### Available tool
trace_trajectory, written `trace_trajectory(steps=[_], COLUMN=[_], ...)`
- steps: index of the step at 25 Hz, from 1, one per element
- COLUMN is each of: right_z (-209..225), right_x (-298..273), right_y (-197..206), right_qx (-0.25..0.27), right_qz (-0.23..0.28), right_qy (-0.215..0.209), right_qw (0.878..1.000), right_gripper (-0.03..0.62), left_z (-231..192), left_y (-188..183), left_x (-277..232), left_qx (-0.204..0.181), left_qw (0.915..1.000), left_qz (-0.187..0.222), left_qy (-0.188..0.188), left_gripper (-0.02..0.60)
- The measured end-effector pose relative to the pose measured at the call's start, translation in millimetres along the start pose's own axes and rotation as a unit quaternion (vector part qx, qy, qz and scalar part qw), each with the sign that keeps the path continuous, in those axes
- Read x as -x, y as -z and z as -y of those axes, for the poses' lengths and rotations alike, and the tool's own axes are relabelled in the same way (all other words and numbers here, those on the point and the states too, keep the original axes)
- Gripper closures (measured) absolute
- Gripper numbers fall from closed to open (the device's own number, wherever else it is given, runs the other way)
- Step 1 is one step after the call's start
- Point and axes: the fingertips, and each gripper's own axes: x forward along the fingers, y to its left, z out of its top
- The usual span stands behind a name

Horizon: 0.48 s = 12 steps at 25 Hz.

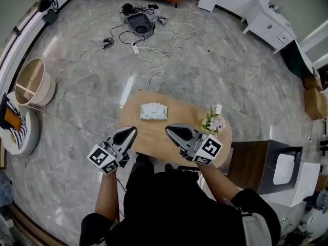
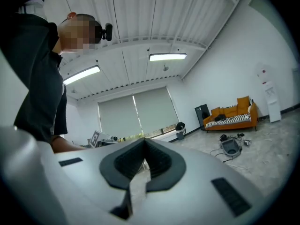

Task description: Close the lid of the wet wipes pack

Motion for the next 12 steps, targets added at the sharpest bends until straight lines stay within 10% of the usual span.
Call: trace_trajectory(steps=[12], right_z=[92], right_x=[-29], right_y=[25], right_qx=[0.001], right_qz=[-0.041], right_qy=[0.106], right_qw=[0.994], right_gripper=[0.583], left_z=[-126], left_y=[24], left_x=[-48], left_qx=[0.01], left_qw=[0.9949], left_qz=[-0.075], left_qy=[0.065], left_gripper=[0.565])
